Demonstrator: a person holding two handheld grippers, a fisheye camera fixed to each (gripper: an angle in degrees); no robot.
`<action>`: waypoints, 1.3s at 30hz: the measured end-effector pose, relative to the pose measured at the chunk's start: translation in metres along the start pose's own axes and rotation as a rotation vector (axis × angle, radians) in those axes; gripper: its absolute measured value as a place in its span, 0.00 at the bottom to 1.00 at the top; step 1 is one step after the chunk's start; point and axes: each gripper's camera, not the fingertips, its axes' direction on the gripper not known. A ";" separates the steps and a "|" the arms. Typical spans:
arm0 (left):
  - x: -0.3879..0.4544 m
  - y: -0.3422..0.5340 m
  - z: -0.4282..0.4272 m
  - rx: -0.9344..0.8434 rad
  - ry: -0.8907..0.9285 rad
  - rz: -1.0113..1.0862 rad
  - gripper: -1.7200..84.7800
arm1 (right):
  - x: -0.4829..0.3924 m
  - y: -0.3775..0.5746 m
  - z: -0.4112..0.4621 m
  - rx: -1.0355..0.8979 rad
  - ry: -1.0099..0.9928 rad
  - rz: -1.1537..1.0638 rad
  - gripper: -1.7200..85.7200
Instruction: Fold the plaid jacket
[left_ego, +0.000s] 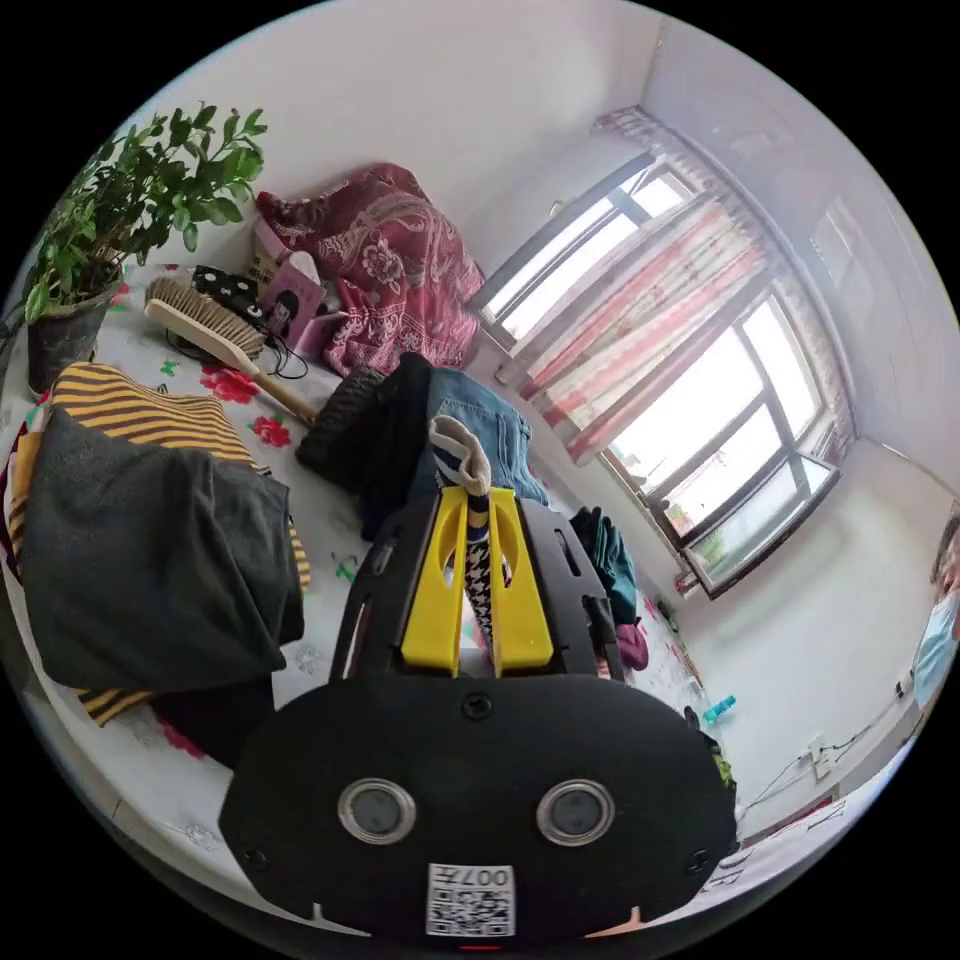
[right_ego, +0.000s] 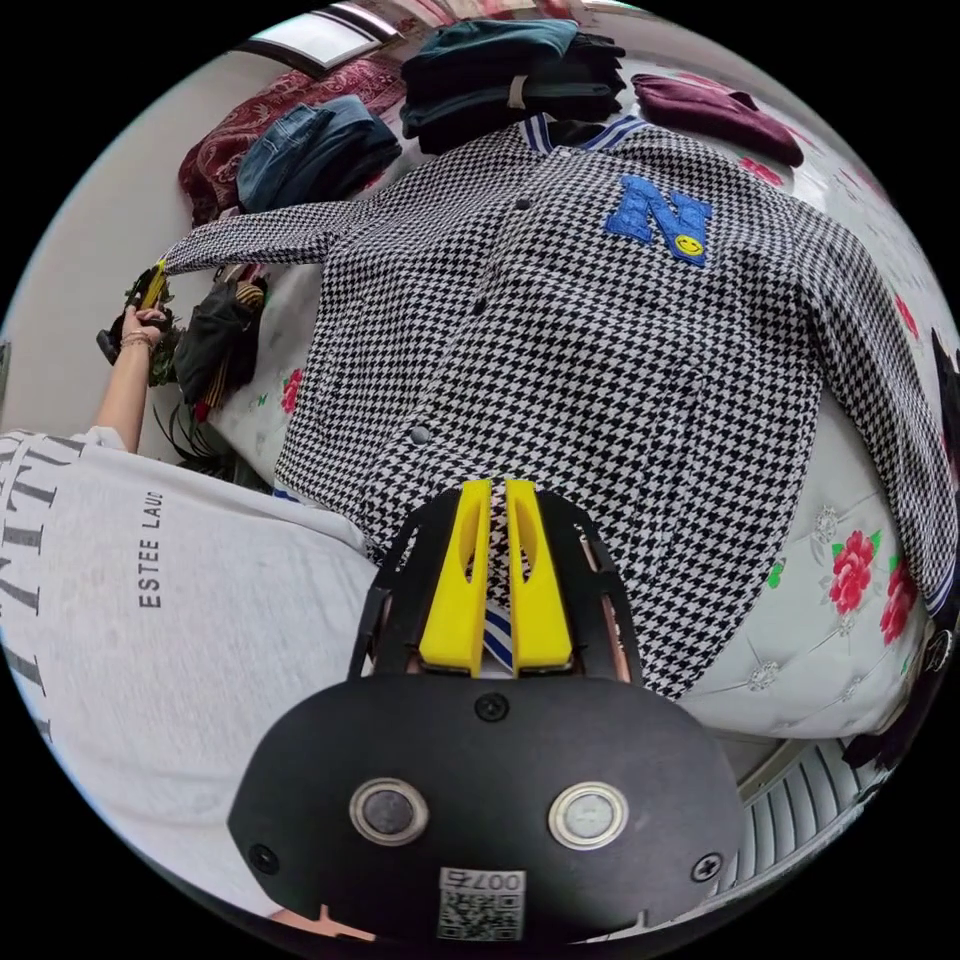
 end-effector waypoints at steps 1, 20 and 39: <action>-0.023 -0.004 0.001 0.003 -0.039 -0.069 0.05 | 0.001 0.001 -0.004 0.027 -0.009 -0.005 0.04; 0.288 0.159 0.075 -0.336 0.532 0.635 0.07 | 0.079 0.053 -0.065 0.166 -0.176 0.087 0.08; 0.223 0.378 0.159 -0.829 -0.040 0.605 0.17 | 0.449 0.297 -0.155 1.082 -0.454 1.263 0.11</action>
